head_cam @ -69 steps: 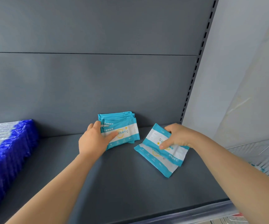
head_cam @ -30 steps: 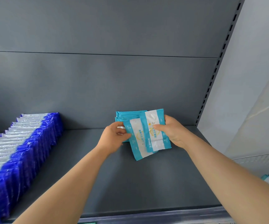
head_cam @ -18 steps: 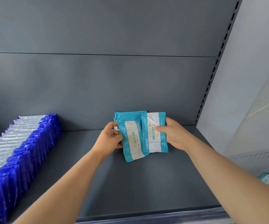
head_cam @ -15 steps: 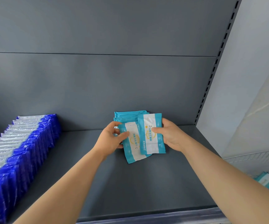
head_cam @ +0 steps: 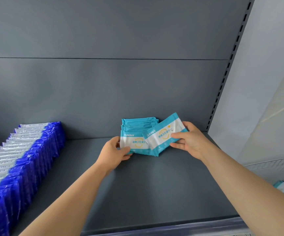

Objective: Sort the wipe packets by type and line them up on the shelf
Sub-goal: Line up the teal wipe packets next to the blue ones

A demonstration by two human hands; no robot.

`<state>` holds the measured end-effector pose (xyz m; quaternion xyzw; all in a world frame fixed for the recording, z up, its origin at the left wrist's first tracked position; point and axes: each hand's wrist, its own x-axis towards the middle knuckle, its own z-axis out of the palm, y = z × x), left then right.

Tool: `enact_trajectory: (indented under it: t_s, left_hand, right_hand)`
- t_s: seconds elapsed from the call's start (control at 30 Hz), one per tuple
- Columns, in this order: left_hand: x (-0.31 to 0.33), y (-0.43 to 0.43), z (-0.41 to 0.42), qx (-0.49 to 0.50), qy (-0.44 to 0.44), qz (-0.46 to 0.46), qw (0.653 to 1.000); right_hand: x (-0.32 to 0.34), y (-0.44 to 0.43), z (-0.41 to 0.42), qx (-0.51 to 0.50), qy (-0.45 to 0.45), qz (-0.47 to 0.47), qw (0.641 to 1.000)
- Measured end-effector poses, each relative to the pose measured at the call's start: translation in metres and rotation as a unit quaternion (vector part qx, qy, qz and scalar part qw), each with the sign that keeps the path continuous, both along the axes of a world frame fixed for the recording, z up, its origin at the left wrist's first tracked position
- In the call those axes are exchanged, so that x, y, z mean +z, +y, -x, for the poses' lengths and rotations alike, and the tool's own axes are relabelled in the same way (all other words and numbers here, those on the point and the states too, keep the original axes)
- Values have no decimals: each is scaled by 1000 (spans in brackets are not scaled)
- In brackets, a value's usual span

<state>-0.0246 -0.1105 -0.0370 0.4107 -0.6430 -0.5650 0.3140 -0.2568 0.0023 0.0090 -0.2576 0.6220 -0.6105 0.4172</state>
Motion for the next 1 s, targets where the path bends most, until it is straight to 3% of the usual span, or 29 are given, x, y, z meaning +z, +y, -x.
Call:
enact_trajectory:
  t_s: [0.17,0.23,0.33,0.5,0.6,0.7,0.87,1.0]
  left_hand:
    - [0,-2,-1,36,-142,136,980]
    - [2,0,-2,20,-173,152,973]
    - [2,1,-5,-15,-147,112,983]
    - [1,-2,-4,-3,-201,184,962]
    - [1,-2,-3,38,-182,201,962]
    - [0,-1,-3,65,-164,193,965]
    - [-7,-3,4,-23,-263,268,927]
    - [-7,-5,-2,-70,-274,287,915]
  right_hand:
    - [-18,-1,-17,21,-45,-6,999]
    - [-26,-2,-23,19,48,-33,998]
    - [-35,-7,-33,10,241,-70,968]
    - [-36,-18,-45,12,371,-117,921]
    - [-35,-17,-42,-3,382,-137,914]
    - [-34,-15,-38,57,350,-97,930]
    - [-29,-13,-42,137,358,-78,920]
    - [-26,-13,-39,186,368,-96,906]
